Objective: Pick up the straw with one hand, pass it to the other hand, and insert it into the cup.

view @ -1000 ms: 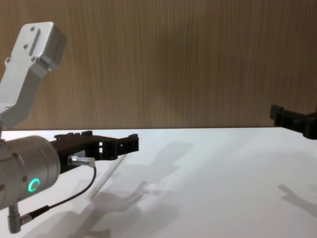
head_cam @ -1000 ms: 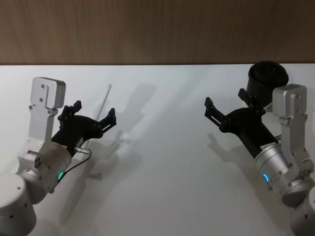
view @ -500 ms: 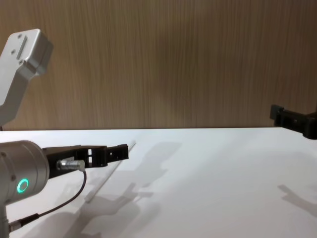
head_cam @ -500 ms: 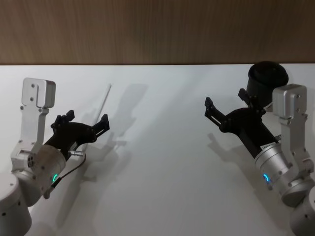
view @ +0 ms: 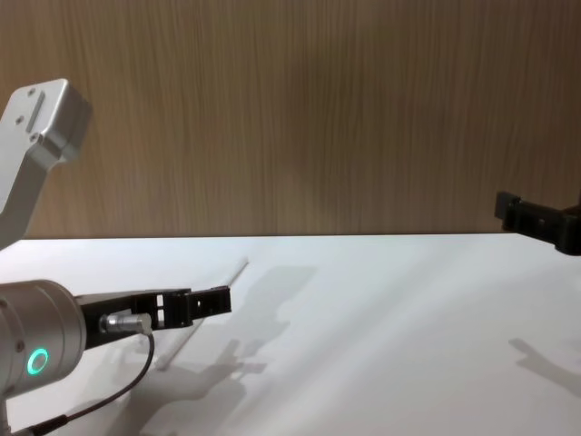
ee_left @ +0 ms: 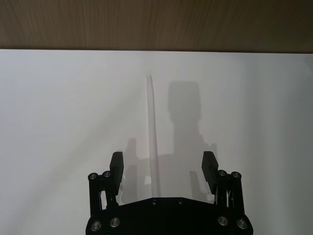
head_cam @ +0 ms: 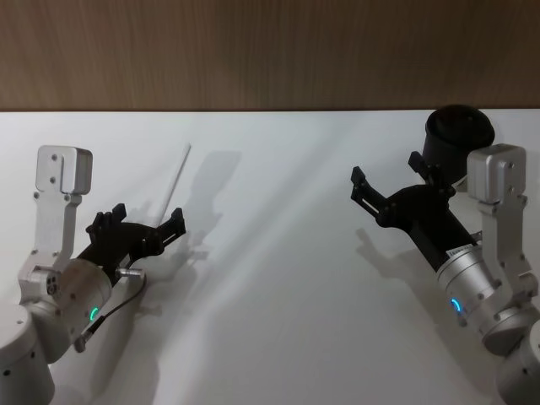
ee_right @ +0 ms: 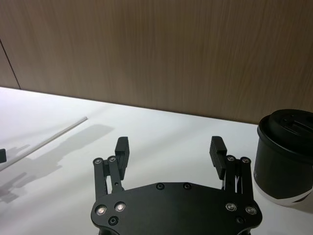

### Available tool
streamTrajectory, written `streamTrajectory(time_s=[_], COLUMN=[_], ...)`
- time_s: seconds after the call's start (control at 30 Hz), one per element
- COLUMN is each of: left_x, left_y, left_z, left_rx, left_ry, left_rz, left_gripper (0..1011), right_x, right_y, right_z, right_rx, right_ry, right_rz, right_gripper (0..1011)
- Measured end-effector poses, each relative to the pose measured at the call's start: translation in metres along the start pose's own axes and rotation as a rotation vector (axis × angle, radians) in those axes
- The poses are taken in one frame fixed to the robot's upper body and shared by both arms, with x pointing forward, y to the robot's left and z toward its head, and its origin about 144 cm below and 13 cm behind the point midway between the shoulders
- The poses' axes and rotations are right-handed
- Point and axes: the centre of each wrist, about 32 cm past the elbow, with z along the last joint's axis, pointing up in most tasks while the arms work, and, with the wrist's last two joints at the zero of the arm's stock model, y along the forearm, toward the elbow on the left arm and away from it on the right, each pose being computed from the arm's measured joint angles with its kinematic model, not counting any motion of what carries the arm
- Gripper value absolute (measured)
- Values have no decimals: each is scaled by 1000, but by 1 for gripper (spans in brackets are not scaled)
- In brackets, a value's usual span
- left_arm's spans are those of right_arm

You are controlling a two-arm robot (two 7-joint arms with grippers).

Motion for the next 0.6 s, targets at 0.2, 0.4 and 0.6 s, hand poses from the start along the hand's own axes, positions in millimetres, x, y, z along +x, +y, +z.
streamTrajectory(time_s=[0.2,0.4,0.6], left_x=[0,0,-1], left_y=[0,0,0], left_z=[-2,-3,-4], left_rx=[13,24,33], left_ry=[-7,-25,-39], left_rz=[6,12,18], left_gripper=[1003,1003,1003], right_x=[0,0,0], right_y=[0,0,0], right_z=[0,0,0], right_rx=[0,0,0], right_ry=[0,0,0], right_rz=[0,0,0], right_gripper=[1001,1001,1001])
